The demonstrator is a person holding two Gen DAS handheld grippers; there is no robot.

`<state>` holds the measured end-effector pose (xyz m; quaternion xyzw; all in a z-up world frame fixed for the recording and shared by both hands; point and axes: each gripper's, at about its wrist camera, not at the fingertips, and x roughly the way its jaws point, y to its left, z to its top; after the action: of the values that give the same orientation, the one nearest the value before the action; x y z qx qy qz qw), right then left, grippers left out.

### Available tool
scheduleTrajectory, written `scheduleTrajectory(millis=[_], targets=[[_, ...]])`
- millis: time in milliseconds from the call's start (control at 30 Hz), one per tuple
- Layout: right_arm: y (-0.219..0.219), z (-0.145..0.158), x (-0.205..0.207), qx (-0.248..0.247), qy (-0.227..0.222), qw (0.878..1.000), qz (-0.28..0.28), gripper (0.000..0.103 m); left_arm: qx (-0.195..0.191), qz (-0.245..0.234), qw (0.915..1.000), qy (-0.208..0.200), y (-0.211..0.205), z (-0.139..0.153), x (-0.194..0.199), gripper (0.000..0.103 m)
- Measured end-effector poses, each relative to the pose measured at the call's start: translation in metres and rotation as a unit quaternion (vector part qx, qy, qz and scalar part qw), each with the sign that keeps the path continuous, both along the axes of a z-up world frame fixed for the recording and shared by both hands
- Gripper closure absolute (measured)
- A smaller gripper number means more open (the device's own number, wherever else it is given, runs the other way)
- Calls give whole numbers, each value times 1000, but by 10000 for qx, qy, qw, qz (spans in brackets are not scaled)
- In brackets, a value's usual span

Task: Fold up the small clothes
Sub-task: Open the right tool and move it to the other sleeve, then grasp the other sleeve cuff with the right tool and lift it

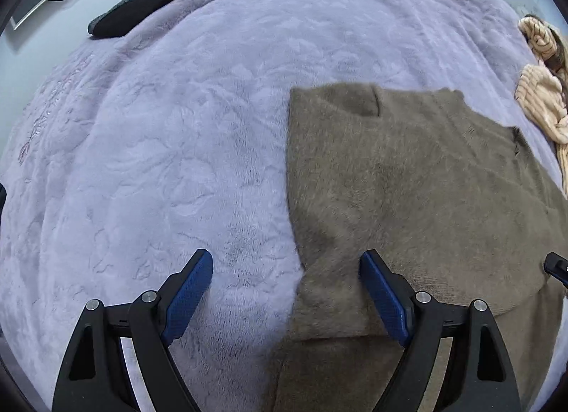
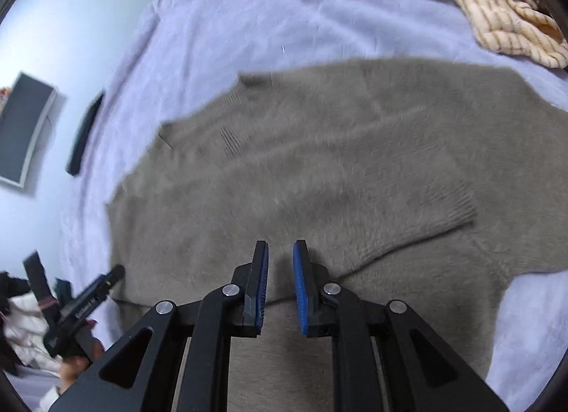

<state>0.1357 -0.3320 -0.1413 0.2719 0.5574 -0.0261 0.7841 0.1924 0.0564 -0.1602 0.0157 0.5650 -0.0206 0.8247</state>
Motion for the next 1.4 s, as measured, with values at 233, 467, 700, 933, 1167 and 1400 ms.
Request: scheduleTrajectory(millis=[233,467,700,933,1167,1400], targets=[[-22,-11,-25,286,232,9993,-113,85,-45,-188,9996,181,10,5,-10,16],[-41,5,-78,512,419,9968,-438,73,-95,-293,9985,448,-6,27,-33,16],[-60,-1,-137,939,564,9888,-1017,73,-159,-1024,9925,649,-80,41,-72,16],[-117,2,-170,952,317,9796,-1742,70,-127,-1807,9811,682,-189,37,-104,16],[-207,2,-202,931,-221,9535,-2859,67,-216,-2147,9748,561,-288,30,-110,16],[-268,-15,-223,1138,-626,9233,-3615,63,-303,-2414,9697,229,-370,26,-91,16]])
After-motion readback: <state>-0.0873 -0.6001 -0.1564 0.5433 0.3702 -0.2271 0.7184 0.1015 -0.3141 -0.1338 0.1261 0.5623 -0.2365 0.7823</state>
